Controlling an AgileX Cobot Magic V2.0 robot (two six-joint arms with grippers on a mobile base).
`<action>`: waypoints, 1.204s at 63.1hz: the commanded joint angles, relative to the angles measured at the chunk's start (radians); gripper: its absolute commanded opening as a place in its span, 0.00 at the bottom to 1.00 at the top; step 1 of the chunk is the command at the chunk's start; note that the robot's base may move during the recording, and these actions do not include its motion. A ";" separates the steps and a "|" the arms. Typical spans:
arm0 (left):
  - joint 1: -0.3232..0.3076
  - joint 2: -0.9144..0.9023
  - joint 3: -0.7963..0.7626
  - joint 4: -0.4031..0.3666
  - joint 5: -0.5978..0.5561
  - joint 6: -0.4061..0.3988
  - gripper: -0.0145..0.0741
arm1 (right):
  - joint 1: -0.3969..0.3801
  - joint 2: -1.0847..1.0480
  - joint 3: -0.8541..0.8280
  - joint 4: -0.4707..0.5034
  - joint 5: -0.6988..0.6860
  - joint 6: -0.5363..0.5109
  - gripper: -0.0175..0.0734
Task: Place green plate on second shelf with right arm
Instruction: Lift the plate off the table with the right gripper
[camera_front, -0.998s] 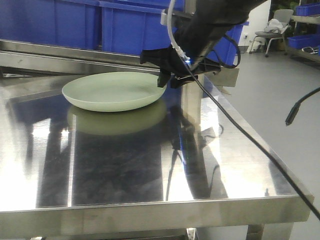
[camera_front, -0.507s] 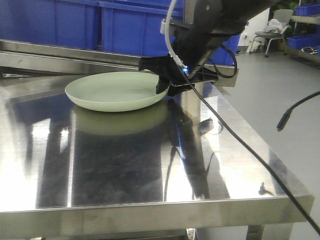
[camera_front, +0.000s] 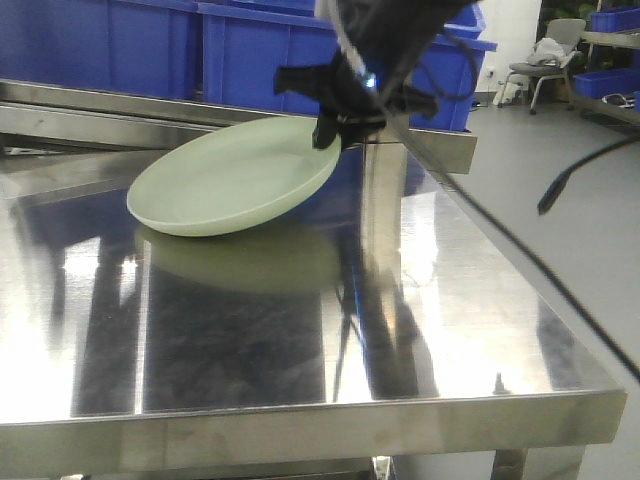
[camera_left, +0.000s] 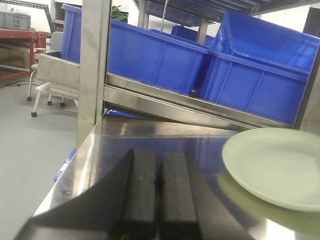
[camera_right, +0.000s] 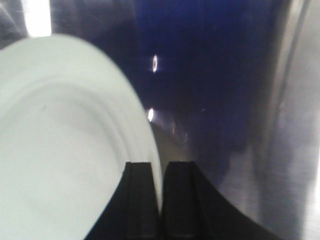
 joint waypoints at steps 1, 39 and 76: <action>-0.002 -0.018 0.041 -0.006 -0.079 -0.003 0.31 | -0.004 -0.148 -0.050 -0.054 -0.042 -0.002 0.25; -0.002 -0.018 0.041 -0.006 -0.079 -0.003 0.31 | -0.006 -0.688 0.232 -0.289 -0.056 0.112 0.25; -0.002 -0.018 0.041 -0.006 -0.079 -0.003 0.31 | -0.006 -1.413 0.919 -0.745 -0.078 0.551 0.25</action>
